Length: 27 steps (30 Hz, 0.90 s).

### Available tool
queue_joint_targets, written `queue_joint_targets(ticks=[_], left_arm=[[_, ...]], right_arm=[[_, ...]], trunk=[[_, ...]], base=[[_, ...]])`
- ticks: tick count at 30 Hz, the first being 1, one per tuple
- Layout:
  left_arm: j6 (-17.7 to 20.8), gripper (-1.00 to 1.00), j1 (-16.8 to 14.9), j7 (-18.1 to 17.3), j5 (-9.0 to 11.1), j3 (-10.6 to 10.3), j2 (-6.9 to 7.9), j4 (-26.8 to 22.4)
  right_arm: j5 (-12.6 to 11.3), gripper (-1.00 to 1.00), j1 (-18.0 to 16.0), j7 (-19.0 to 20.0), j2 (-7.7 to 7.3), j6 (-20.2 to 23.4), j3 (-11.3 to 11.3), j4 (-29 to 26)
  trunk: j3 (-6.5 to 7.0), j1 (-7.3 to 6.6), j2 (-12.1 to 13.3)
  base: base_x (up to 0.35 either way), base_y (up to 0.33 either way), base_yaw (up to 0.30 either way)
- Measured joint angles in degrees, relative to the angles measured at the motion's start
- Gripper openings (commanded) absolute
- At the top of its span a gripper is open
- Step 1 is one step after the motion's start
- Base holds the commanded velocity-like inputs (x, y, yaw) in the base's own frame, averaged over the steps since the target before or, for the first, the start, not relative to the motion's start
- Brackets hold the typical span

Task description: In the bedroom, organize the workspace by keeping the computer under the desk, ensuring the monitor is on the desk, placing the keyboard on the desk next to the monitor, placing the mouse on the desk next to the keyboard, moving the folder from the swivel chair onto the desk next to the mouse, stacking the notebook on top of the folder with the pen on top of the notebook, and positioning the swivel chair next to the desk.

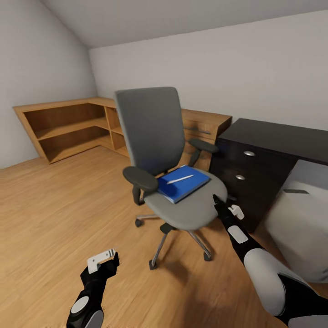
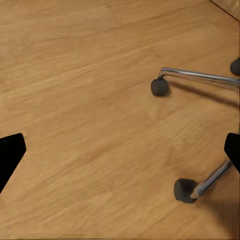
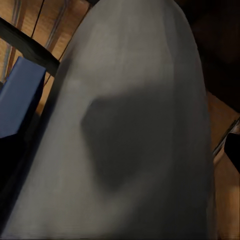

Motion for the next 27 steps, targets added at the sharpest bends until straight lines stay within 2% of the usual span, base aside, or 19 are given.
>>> queue_joint_targets(ticks=[8,19,27], left_arm=[[-0.11,1.00,0.00,-0.02,-0.27,-0.30,-0.11,0.49],[-0.18,1.00,-0.03,-0.01,-0.32,-0.42,-0.13,0.76],[-0.18,1.00,-0.01,-0.09,-0.26,-0.34,-0.13,0.83]], right_arm=[[0.07,1.00,0.01,0.00,-0.09,-0.01,-0.17,0.02],[0.31,1.00,0.00,0.28,-0.06,-0.03,0.56,-0.03],[0.27,1.00,0.00,0.12,0.00,-0.15,0.34,-0.06]], trunk=[[0.00,0.00,0.00],[0.01,0.00,0.00],[0.00,-0.02,0.00]], base=[[0.000,0.000,0.270],[0.000,0.000,0.033],[0.241,0.000,0.113]])
